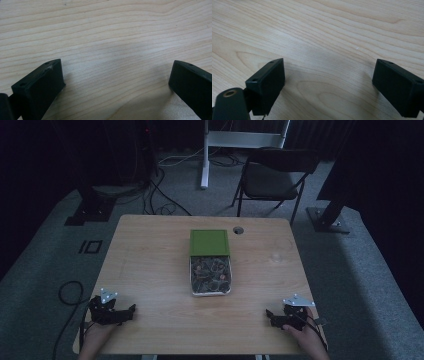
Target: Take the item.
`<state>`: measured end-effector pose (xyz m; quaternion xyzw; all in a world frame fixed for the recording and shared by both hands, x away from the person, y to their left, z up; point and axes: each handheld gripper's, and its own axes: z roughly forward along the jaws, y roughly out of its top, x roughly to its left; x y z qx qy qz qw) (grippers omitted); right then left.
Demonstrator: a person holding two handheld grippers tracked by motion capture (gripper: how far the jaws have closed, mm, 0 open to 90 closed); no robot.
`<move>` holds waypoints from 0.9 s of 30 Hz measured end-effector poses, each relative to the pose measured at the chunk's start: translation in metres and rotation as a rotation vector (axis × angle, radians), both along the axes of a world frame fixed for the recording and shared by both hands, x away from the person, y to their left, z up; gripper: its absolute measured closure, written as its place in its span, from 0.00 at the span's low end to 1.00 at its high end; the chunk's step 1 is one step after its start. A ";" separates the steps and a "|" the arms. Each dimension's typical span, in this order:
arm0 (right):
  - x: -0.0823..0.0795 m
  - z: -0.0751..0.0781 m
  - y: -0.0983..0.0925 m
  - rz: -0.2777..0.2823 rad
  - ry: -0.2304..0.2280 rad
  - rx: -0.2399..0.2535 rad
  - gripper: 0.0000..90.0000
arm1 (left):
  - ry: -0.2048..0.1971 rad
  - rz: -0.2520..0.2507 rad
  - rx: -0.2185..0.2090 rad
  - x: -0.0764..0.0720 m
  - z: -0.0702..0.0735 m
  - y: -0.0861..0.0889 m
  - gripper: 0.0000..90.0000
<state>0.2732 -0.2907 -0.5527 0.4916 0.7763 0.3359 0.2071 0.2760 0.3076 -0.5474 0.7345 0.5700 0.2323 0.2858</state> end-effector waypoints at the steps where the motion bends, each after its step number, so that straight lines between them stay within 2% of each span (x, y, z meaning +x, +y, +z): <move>1: 0.000 0.000 0.000 -0.001 0.000 0.000 0.12 | 0.000 0.000 0.000 0.000 0.000 0.000 0.00; 8: 0.000 0.000 0.000 -0.001 -0.002 -0.001 0.12 | 0.000 -0.004 0.000 0.000 0.000 0.000 0.00; 15: 0.000 0.001 0.003 -0.032 0.004 -0.004 0.12 | 0.000 -0.005 0.000 0.000 0.000 0.000 0.00; 20: 0.001 0.002 0.004 -0.035 0.013 -0.008 0.13 | 0.000 -0.003 0.000 0.000 0.000 0.000 0.00; 27: 0.002 0.007 0.006 -0.038 0.004 0.017 0.13 | 0.000 -0.003 0.000 0.000 0.000 0.000 0.00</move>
